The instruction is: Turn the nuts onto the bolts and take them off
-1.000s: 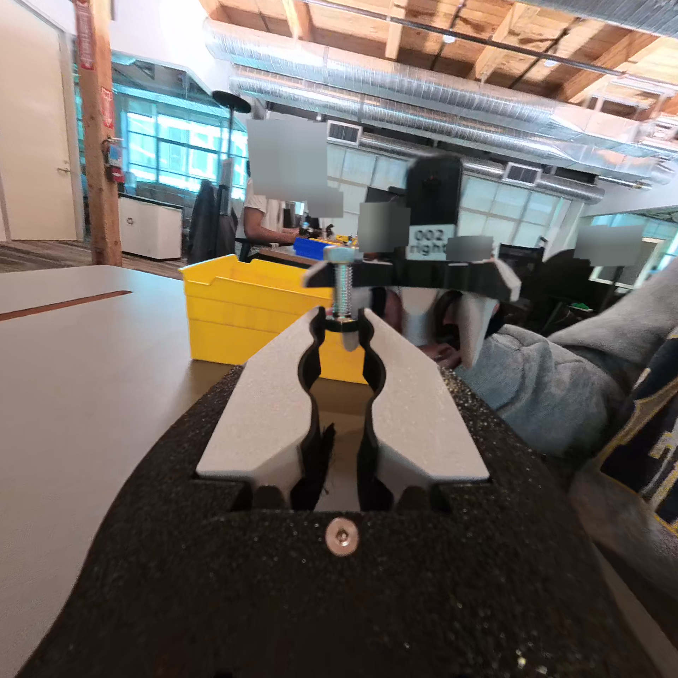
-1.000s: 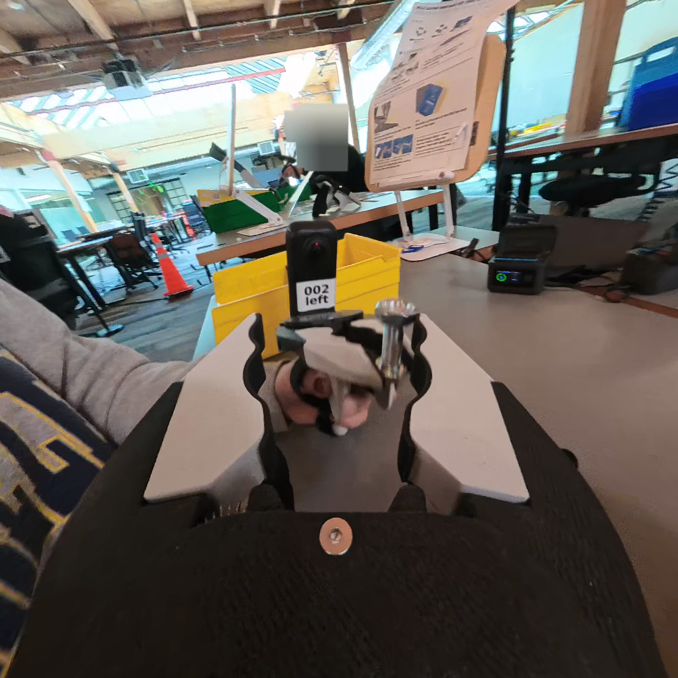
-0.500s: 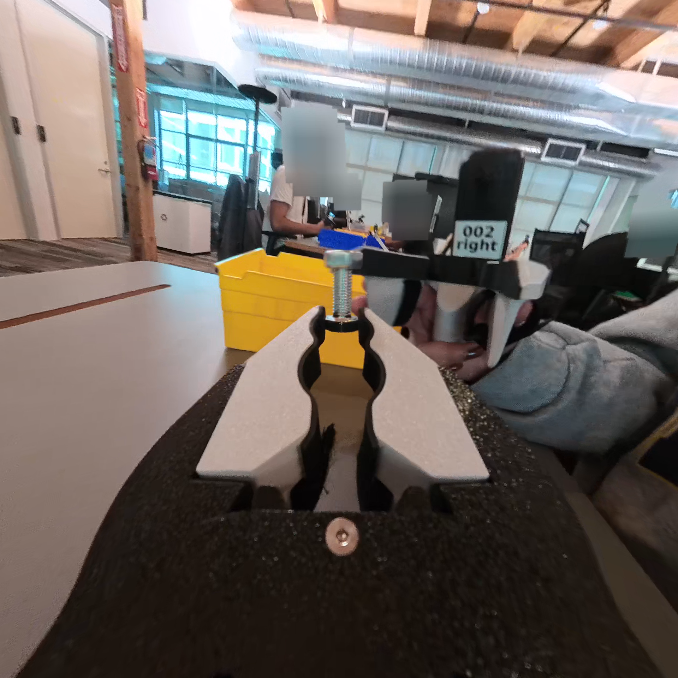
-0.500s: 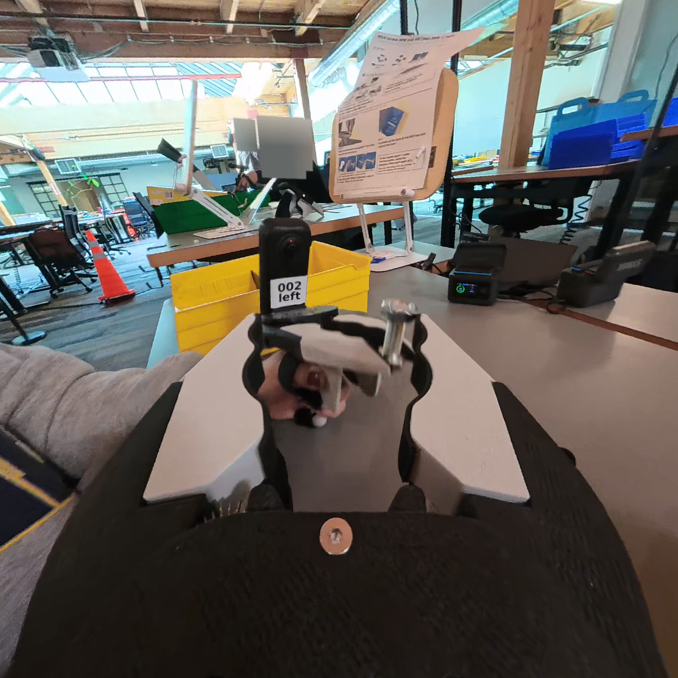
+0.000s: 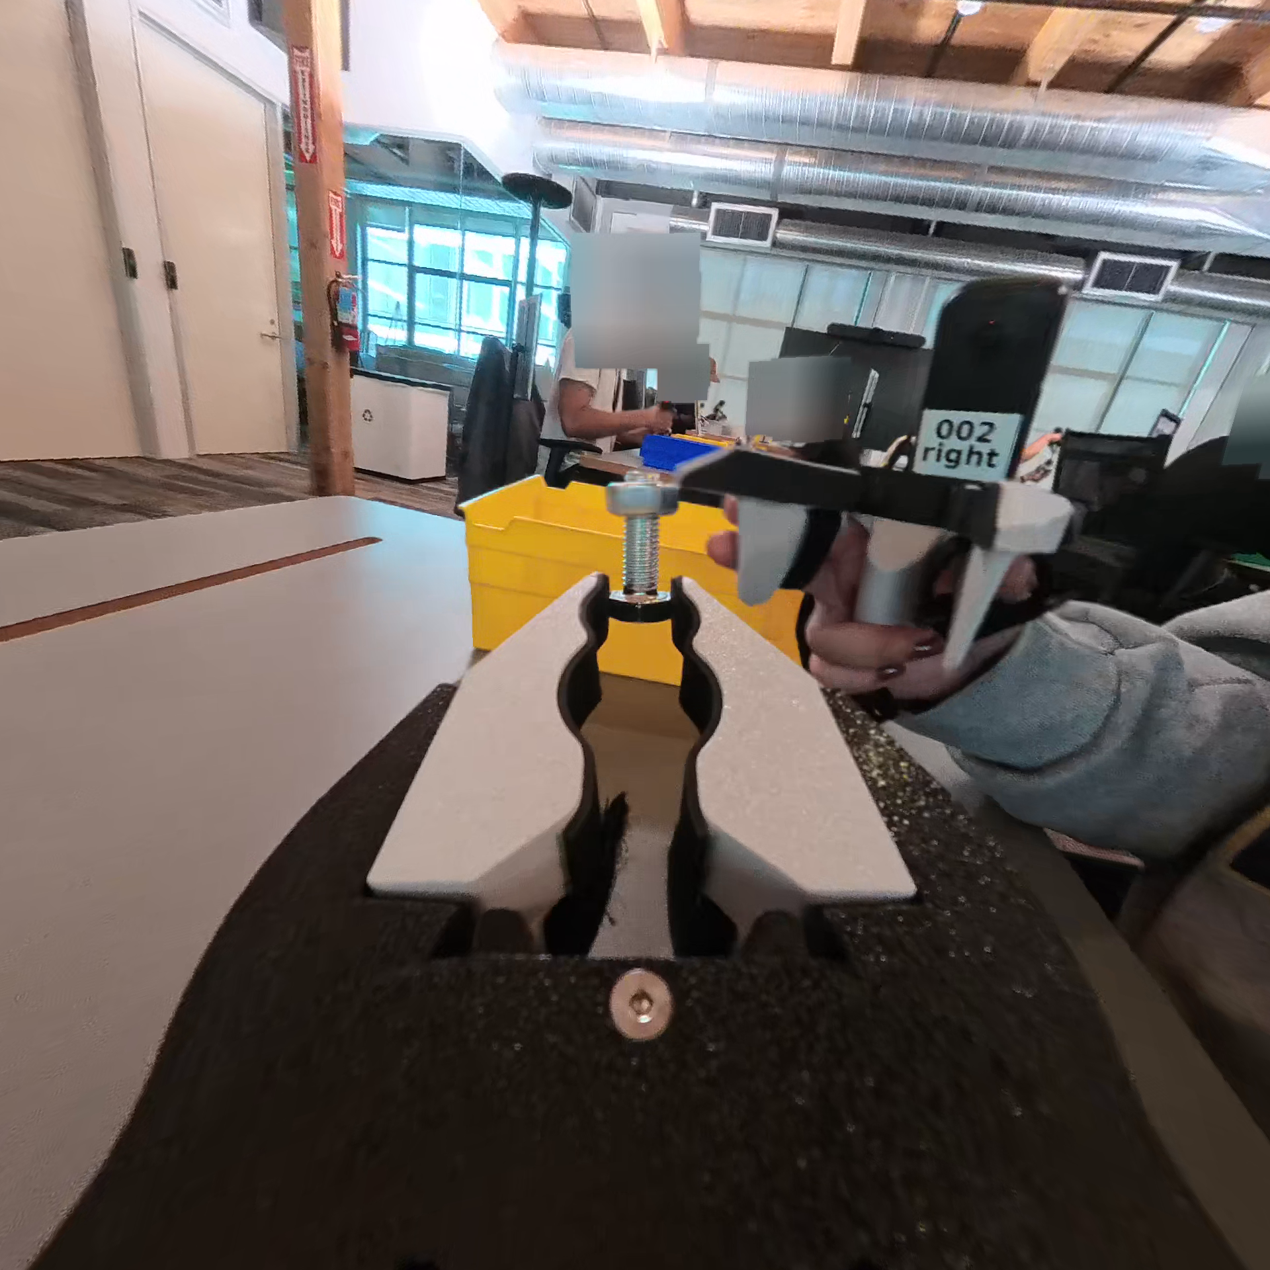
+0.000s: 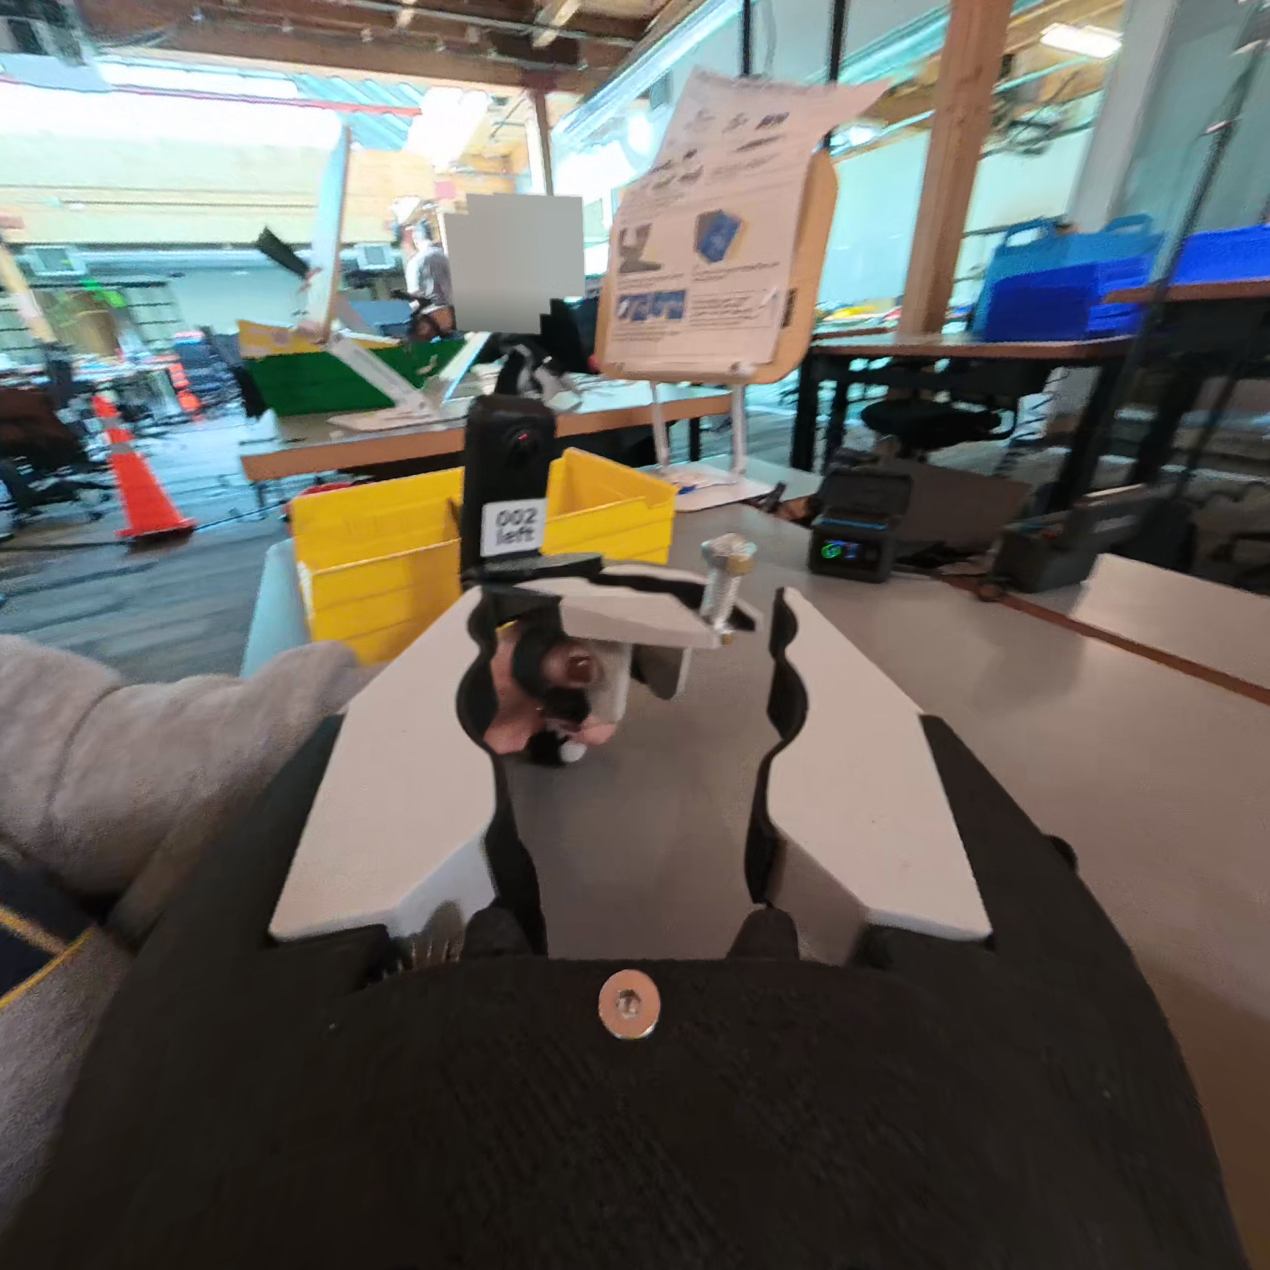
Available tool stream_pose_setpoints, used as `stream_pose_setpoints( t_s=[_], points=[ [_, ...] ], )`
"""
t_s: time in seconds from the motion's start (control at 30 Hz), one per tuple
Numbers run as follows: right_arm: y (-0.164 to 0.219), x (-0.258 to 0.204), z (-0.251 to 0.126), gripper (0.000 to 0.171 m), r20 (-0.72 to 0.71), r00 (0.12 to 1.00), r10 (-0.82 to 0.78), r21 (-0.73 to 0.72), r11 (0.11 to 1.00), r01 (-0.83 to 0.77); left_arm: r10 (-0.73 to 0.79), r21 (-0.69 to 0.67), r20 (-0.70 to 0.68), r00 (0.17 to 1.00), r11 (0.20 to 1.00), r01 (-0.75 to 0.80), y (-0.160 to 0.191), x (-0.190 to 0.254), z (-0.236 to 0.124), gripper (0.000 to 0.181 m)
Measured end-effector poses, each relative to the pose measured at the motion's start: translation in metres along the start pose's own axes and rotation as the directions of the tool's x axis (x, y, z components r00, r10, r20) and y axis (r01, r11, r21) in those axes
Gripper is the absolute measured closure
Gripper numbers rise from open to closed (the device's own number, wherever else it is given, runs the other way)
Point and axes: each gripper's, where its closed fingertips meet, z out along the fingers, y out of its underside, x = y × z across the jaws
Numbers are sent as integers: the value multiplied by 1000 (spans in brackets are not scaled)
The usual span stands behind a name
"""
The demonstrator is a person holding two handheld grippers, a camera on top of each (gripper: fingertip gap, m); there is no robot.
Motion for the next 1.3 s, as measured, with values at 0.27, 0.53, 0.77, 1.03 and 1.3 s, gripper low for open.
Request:
stream_pose_setpoints(
  t_s=[0.27, 0.53, 0.77, 1.03, 1.3],
  points=[
    [-11, -23, 30, 89, 193, 977, 89, -50, 995, -81, -13, -14, -138, 990, 1000, 11, -6, 46, 18, 166],
    [-24, -8, 15, 85, 116, 989, 89, -17, 996, -88, -20, 27, -54, 998, 999, 22, -16, 30, 0, 165],
    [-21, -36, 26, 76, 210, 977, 49, -69, 997, -35, 45, 59, 27, 999, 997, -47, -36, 25, -4, 165],
    [-30, -18, 34, 80, 154, 986, 63, -46, 997, -57, 60, -10, -45, 997, 998, -61, -37, 41, 1, 165],
    [-37, -29, -6, 104, 146, 988, 42, -28, 999, -38, 110, 34, 189, 976, 992, -118, -51, 4, -26, 166]
  ],
)
